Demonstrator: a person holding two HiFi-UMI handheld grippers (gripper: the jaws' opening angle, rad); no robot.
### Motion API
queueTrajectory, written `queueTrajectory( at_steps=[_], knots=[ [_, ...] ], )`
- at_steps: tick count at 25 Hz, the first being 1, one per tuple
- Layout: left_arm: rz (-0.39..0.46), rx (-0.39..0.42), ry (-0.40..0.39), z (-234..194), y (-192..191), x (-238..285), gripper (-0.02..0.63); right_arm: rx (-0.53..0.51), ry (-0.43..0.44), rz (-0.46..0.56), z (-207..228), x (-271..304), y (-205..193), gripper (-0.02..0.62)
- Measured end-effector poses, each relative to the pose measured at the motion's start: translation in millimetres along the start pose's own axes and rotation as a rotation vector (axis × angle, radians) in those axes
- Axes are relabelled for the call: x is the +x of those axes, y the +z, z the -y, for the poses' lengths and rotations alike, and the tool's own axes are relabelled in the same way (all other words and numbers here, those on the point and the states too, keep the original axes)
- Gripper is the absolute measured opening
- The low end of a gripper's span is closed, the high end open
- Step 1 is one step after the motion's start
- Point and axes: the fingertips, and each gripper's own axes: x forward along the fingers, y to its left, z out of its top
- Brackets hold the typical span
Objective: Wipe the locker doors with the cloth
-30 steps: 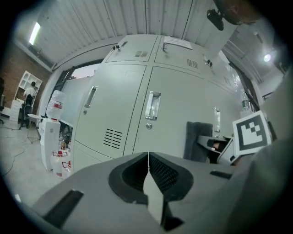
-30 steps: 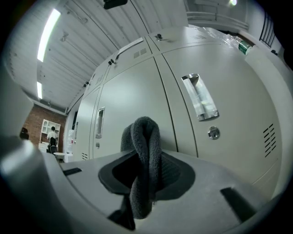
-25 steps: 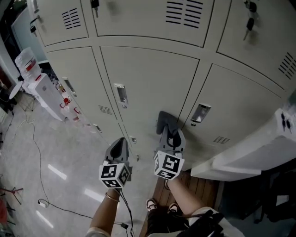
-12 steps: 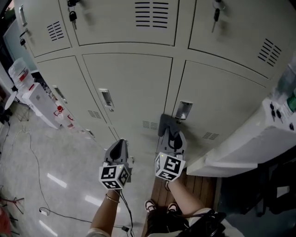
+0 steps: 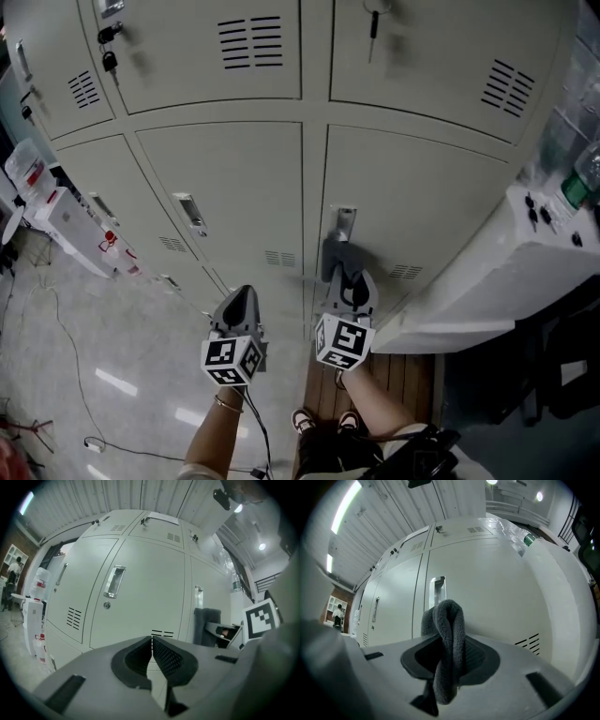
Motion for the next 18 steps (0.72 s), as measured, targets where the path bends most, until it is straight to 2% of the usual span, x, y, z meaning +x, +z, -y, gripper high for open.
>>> queueTrajectory(
  at_steps=[11, 18],
  knots=[
    [-0.01, 0.011, -0.069, 49, -2, 23, 0.011, -0.005, -0.076, 0.012, 59, -9, 9, 0.091],
    [-0.016, 0.018, -0.125, 85, -4, 38, 0.011, -0.006, -0.153, 0.015, 105, -19, 14, 0.092]
  ],
)
